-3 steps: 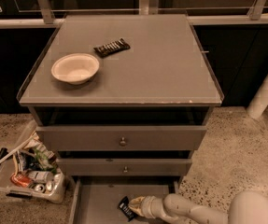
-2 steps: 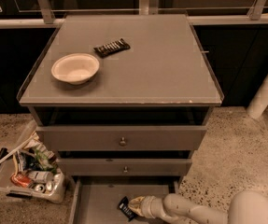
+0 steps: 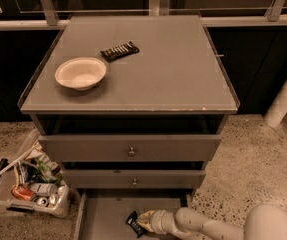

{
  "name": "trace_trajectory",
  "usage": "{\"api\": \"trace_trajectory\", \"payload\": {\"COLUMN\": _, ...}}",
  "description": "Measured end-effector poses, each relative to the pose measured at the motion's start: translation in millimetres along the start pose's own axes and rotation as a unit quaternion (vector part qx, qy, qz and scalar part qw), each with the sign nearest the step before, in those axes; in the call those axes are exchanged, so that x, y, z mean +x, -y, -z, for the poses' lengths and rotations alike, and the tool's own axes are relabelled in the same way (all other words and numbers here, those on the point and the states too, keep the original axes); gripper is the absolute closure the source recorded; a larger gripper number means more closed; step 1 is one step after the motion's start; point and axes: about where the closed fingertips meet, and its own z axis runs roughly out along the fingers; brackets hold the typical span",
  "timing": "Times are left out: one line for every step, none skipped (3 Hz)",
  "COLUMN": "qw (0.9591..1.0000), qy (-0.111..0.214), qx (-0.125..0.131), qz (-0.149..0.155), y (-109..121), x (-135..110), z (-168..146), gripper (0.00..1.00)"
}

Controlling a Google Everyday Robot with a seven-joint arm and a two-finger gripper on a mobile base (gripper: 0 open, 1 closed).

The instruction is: Place rxbar blueberry into bottom drawer

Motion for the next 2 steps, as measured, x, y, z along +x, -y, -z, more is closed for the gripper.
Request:
{"api": "trace_trajectory", "payload": {"qw": 1.0, "qy": 0.0, "qx": 0.0, "qz": 0.0, "y": 0.0, "x": 0.0, "z": 0.0, "gripper": 0.11}}
{"api": "trace_trajectory", "payload": {"qw": 1.0, "qy": 0.0, "qx": 0.0, "qz": 0.0, "y": 0.0, "x": 0.0, "z": 0.0, "gripper": 0.0}}
